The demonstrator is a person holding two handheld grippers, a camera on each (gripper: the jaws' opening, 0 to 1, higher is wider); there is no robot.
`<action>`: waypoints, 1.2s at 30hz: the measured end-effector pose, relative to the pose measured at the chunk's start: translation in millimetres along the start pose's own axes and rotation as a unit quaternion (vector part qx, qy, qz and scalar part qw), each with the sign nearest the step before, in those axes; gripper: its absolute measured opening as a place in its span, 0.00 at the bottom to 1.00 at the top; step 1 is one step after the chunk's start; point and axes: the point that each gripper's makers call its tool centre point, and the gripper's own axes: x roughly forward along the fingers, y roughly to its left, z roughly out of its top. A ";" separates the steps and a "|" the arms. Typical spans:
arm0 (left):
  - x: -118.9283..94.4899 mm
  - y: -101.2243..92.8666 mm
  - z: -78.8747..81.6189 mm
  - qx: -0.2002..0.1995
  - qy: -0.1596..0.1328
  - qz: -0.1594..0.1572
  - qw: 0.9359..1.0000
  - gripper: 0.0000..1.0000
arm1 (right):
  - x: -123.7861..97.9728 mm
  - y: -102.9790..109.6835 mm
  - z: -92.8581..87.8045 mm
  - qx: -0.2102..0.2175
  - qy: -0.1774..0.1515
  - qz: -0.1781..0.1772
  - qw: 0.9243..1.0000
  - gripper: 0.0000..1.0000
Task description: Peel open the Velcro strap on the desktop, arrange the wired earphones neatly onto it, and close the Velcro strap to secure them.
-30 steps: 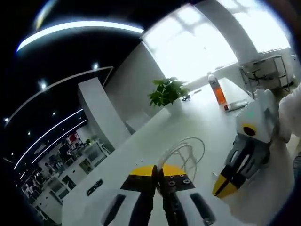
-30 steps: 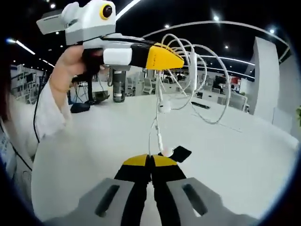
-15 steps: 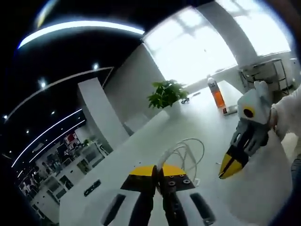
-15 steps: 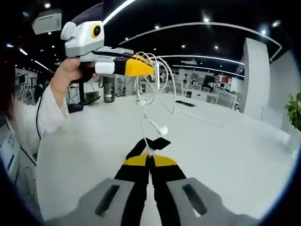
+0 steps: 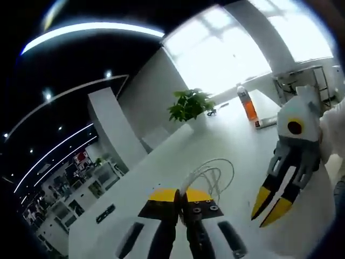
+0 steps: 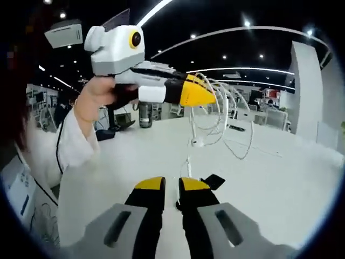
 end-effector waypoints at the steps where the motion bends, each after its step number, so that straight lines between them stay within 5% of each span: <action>1: 0.2 -0.1 -0.5 0.000 0.001 0.000 1.000 0.07 | -3.3 -3.2 10.9 -0.008 -0.016 -0.009 1.000 0.12; 6: 2.5 -3.2 -2.6 0.004 0.007 -0.003 1.000 0.07 | -17.1 -16.3 58.3 -0.047 -0.075 -0.042 0.995 0.12; 12: 3.7 -7.1 -4.2 0.007 0.012 -0.006 1.000 0.07 | -15.2 -26.4 76.8 -0.112 -0.086 -0.084 0.986 0.13; 18: 5.2 -9.6 -6.1 0.006 0.016 -0.009 1.000 0.07 | -7.8 -29.3 70.4 -0.140 -0.070 -0.099 0.983 0.13; 24: 6.1 -13.6 -7.0 0.008 0.018 -0.016 1.000 0.07 | -6.3 -40.2 64.8 -0.083 -0.073 -0.082 0.991 0.13; 36: 10.2 -11.1 -14.2 0.008 0.030 -0.016 0.999 0.07 | -5.5 -40.2 64.0 -0.080 -0.072 -0.076 0.991 0.13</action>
